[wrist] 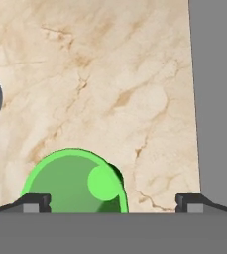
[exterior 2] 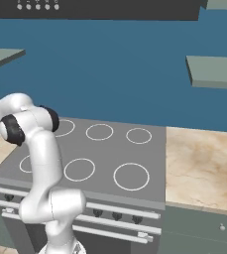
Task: Pick the cup and bowl from the counter and place them on the counter next to the sink.
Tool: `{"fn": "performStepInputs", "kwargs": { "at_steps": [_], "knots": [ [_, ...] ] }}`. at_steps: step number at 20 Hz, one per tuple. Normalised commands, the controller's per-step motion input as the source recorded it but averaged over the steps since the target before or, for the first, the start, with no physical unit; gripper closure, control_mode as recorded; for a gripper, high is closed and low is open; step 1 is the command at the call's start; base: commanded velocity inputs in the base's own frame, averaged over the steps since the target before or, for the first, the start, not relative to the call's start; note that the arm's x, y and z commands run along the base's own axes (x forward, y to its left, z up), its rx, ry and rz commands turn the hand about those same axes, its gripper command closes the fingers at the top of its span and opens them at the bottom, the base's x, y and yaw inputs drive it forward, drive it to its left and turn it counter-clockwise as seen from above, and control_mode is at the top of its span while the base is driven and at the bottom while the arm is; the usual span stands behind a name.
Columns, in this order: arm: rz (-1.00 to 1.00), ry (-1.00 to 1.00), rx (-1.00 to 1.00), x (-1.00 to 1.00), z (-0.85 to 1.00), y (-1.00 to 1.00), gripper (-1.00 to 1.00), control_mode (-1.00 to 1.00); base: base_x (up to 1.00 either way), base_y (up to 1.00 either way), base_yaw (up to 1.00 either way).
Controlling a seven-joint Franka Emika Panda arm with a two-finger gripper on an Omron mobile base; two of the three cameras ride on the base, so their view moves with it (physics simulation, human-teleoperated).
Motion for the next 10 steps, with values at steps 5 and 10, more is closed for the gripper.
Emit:
{"fn": "performStepInputs", "kwargs": {
  "at_steps": [5, 10],
  "knots": [
    [0.00, 0.00, 0.00, 0.00, -0.19, 0.00, -1.00, -1.00, 0.00, 0.00, 0.00],
    [0.00, 0.00, 0.00, 0.00, -0.19, 0.00, -1.00, -1.00, 0.00, 0.00, 0.00]
  ]
}}
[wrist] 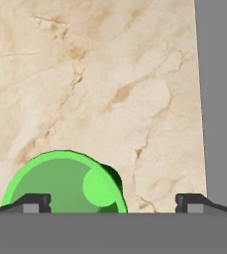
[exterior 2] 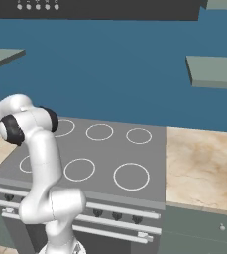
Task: Pick the cup and bowl from the counter and place them on the counter next to the sink.
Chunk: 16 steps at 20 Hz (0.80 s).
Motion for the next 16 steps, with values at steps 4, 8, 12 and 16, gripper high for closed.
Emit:
{"fn": "performStepInputs", "kwargs": {
  "at_steps": [4, 8, 12, 16],
  "knots": [
    [0.00, 0.00, 0.00, 0.00, -0.21, 0.00, -1.00, -1.00, 0.00, 0.00, 0.00],
    [0.00, 0.00, 0.00, 0.00, -0.25, 0.00, -1.00, -1.00, 0.00, 0.00, 0.00],
    [0.00, 0.00, 0.00, 0.00, -0.23, 0.00, -1.00, -1.00, 0.00, 0.00, 0.00],
    [0.00, 0.00, 0.00, 0.00, -0.07, 0.00, -1.00, -1.00, 0.00, 0.00, 0.00]
  ]
}}
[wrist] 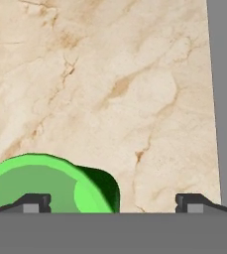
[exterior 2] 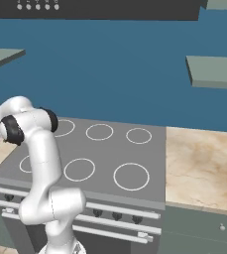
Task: Pick the cup and bowl from the counter and place them on the counter next to the sink.
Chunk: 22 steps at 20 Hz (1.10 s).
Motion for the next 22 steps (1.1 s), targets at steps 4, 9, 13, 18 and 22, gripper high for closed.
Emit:
{"fn": "performStepInputs", "kwargs": {
  "at_steps": [4, 9, 13, 18, 22],
  "knots": [
    [0.00, 0.00, 0.00, 0.00, 0.00, 0.00, 1.00, -1.00, 0.00, 0.00, 0.00],
    [0.00, 0.00, 0.00, 0.00, 0.00, 0.00, 1.00, -1.00, 0.00, 0.00, 0.00],
    [0.00, 0.00, 0.00, 0.00, 0.00, 0.00, 1.00, -1.00, 0.00, 0.00, 0.00],
    [0.00, 0.00, 0.00, 0.00, 0.02, -0.02, 1.00, -1.00, 0.00, 0.00, 0.00],
    [0.00, 0.00, 0.02, -0.21, 0.39, -0.66, 1.00, -1.00, 0.00, 0.00, 0.00]
  ]
}}
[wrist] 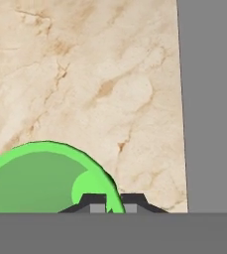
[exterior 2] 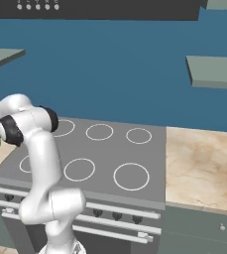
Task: Pick the cup and bowl from the counter and place them on the counter next to the sink.
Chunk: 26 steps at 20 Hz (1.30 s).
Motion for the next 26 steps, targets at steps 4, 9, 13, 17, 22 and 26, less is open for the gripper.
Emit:
{"fn": "performStepInputs", "kwargs": {
  "at_steps": [4, 9, 13, 17, 22, 26],
  "knots": [
    [0.03, 0.00, 0.06, -0.11, 0.46, -0.88, 1.00, -1.00, 0.00, 0.00, 0.00],
    [0.04, 0.00, 0.05, -0.06, 0.31, -0.99, 1.00, -1.00, 0.00, 0.00, 0.00],
    [0.05, 0.00, 0.07, -0.13, 0.26, -1.00, 1.00, -1.00, 0.00, 0.00, 0.00],
    [0.06, 0.00, 0.05, -0.14, 0.30, -1.00, 1.00, -1.00, 0.00, 0.00, 0.00],
    [0.10, 0.00, 0.01, -0.18, 0.33, -0.90, 1.00, -1.00, 0.00, 0.00, 0.00],
    [0.16, -0.04, 0.00, -0.32, 0.31, -0.73, 1.00, -1.00, 0.00, 0.00, 0.00]
  ]
}}
